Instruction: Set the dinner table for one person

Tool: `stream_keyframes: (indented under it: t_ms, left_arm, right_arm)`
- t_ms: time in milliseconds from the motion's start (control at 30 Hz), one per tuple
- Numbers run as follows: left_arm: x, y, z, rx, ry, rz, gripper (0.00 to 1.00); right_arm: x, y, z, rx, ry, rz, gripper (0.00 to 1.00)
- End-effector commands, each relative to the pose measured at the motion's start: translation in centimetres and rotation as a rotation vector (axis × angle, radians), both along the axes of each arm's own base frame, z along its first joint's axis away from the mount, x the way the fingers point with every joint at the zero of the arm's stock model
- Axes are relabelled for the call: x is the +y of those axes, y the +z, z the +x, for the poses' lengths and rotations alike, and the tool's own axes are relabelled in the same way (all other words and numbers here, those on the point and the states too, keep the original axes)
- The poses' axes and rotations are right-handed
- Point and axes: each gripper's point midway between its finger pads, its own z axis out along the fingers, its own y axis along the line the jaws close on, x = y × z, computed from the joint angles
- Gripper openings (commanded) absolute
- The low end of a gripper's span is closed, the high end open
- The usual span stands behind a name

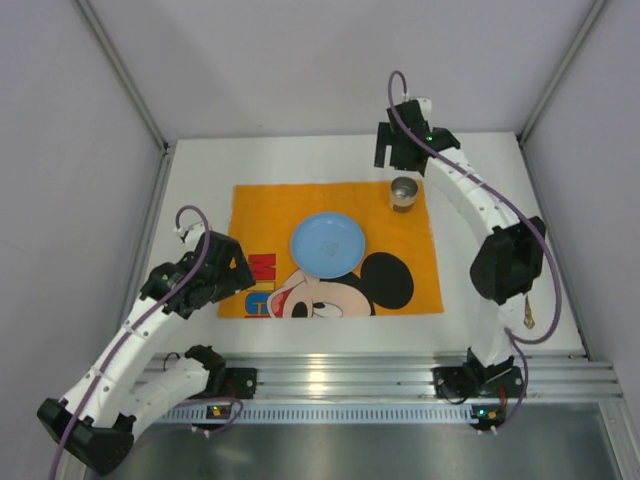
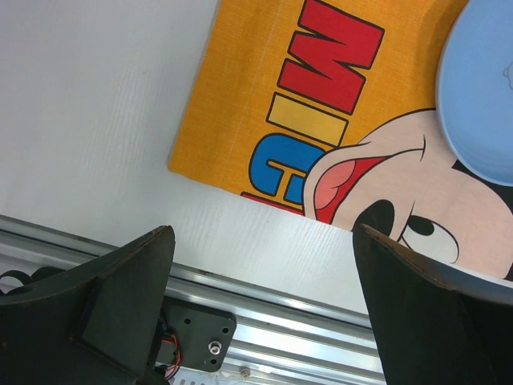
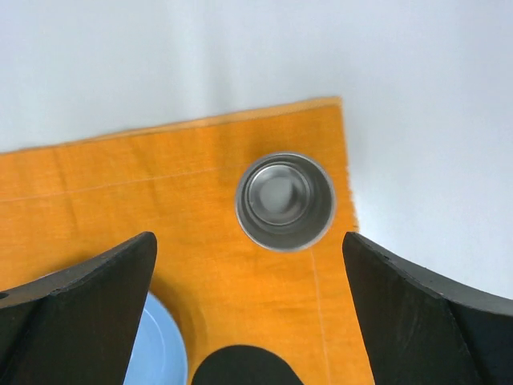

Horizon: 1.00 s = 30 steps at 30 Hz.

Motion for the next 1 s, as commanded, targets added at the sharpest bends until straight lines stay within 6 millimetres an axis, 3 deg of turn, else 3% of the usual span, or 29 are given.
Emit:
stream_keyframes:
  t_ms: [0, 67, 100, 167, 233, 267, 300, 333, 400, 433, 500, 633, 867, 967]
  left_arm:
    - [-0.1, 0.3, 0.1, -0.022, -0.011, -0.014, 0.98]
    - [-0.2, 0.4, 0.1, -0.027, -0.018, -0.018, 0.98]
    - [-0.2, 0.3, 0.0, -0.024, -0.018, -0.017, 0.98]
    - [-0.3, 0.4, 0.1, -0.028, -0.025, -0.022, 0.98]
    - [-0.4, 0.4, 0.0, -0.028, -0.036, -0.026, 0.98]
    - [-0.6, 0.4, 0.1, -0.027, -0.042, -0.03, 0.98]
    - [-0.7, 0.4, 0.0, -0.026, -0.047, -0.035, 0.98]
    - [-0.7, 0.4, 0.0, -0.024, -0.053, -0.033, 0.98]
    - [-0.7, 0.5, 0.0, -0.028, -0.053, -0.038, 0.98]
    - [-0.8, 0.5, -0.1, -0.028, -0.055, -0.039, 0.98]
    - [-0.8, 0.6, 0.0, -0.032, -0.06, -0.042, 0.98]
    - [-1.0, 0.5, 0.0, -0.028, -0.069, -0.044, 0.98]
    - [-1.2, 0.3, -0.1, -0.016, -0.086, -0.044, 0.98]
    - [-1.3, 0.1, 0.0, -0.008, -0.089, -0.044, 0.98]
  right_arm:
    - [-3.6, 7.4, -3.7, -0.101, -0.084, -0.104, 1.0]
    - [-8.3, 10.3, -5.8, -0.177, -0.245, -0.227, 0.98]
    - [-10.0, 8.8, -7.1, -0.155, -0.298, -0.276, 0.95]
    - [-14.2, 9.8, -9.4, -0.178, -0.404, -0.298, 1.0]
    - [-18.2, 5.8, -11.1, -0.055, -0.451, -0.217, 1.0]
    - [-19.5, 5.0, -12.4, -0.025, -0.475, -0.151, 1.0]
    - [-21.0, 1.2, -14.1, 0.079, -0.502, -0.109, 1.0]
    - [-23.9, -0.7, -15.6, 0.135, -0.591, 0.001, 1.0]
    - [-25.8, -5.1, -18.4, 0.256, -0.645, 0.044, 1.0]
    - [-27.6, -6.2, -19.6, 0.29, -0.706, 0.056, 1.0]
    - [-29.0, -8.6, -21.6, 0.367, -0.757, 0.04, 1.0]
    - [-31.4, -10.8, -23.6, 0.414, -0.852, 0.057, 1.0]
    - [-33.8, -12.4, -25.0, 0.443, -0.912, -0.017, 1.0]
    - [-33.3, -14.1, -25.1, 0.445, -0.904, 0.036, 1.0]
